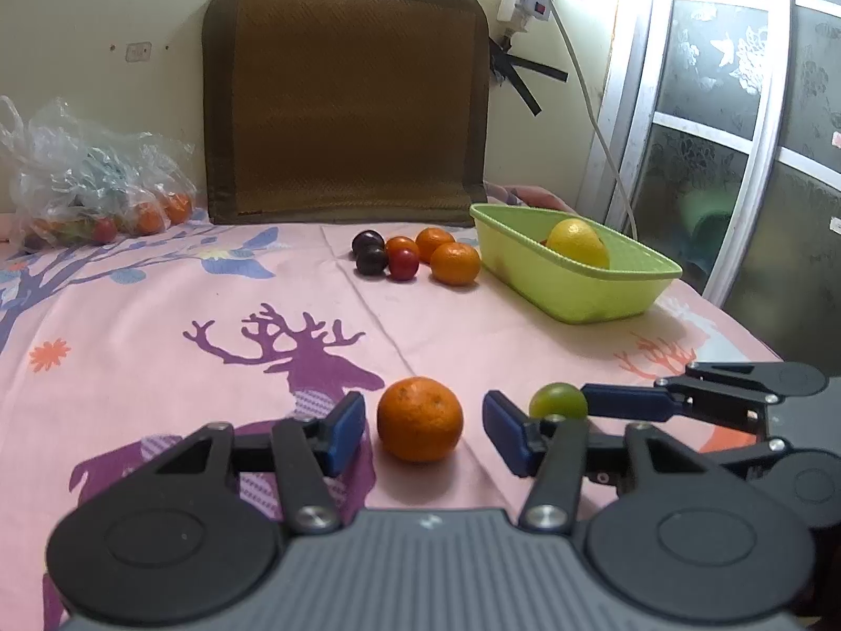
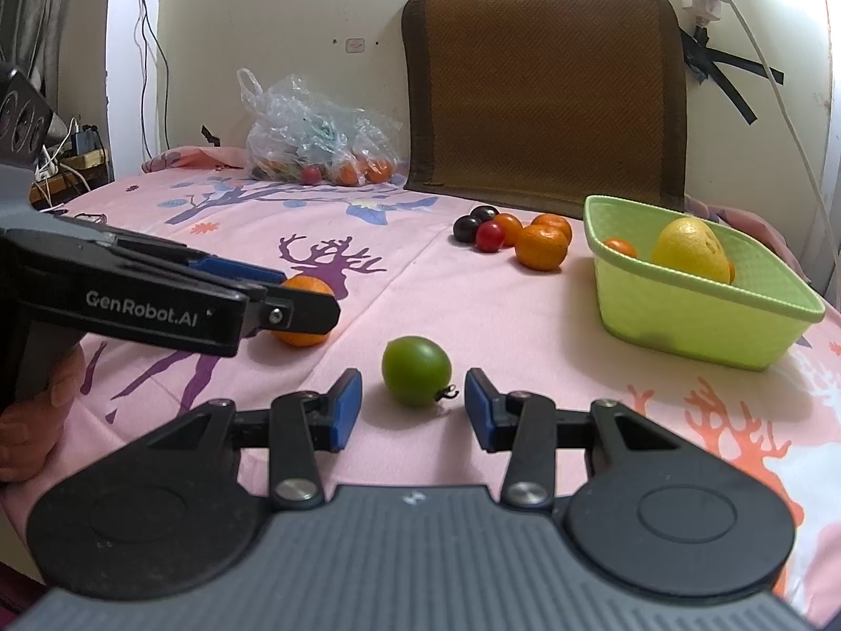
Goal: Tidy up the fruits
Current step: 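Close left tool on the mandarin while right tool closes on green tomato, then carry both fruits into the green basket and open both tools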
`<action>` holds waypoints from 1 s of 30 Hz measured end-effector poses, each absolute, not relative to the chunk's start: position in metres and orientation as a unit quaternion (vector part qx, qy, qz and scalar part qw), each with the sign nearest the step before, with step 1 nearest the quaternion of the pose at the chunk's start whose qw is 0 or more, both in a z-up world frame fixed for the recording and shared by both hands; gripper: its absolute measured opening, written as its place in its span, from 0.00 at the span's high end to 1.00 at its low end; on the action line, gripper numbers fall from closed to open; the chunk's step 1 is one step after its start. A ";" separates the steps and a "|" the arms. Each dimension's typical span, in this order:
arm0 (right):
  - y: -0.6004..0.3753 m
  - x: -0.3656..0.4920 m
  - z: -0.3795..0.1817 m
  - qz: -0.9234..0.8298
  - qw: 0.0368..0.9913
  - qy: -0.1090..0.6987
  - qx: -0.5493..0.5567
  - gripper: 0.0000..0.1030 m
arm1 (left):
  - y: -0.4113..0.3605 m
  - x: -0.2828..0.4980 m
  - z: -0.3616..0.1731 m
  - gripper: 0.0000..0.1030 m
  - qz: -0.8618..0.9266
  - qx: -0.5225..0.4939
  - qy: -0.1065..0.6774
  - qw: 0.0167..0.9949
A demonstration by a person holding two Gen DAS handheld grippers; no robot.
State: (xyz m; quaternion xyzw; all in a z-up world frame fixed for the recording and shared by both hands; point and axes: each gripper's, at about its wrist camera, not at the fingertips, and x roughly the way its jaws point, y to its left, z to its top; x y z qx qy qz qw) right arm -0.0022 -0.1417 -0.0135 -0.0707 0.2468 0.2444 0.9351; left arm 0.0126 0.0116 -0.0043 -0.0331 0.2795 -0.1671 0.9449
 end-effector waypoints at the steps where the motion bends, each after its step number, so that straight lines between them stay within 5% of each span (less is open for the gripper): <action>1: -0.142 -0.002 -0.013 0.245 0.935 0.248 -0.070 0.55 | 0.011 0.014 -0.005 0.56 -0.168 -0.033 0.284 0.943; 7: -0.141 0.001 -0.013 0.248 0.933 0.250 -0.073 0.56 | 0.013 0.016 -0.006 0.64 -0.172 -0.042 0.290 0.941; 10: -0.142 0.002 -0.014 0.248 0.932 0.253 -0.073 0.70 | 0.012 0.019 -0.005 0.64 -0.180 -0.045 0.294 0.938; 30: -0.244 0.054 0.017 0.091 0.983 0.159 0.010 0.70 | -0.115 0.139 0.034 0.63 -0.287 0.017 0.272 0.919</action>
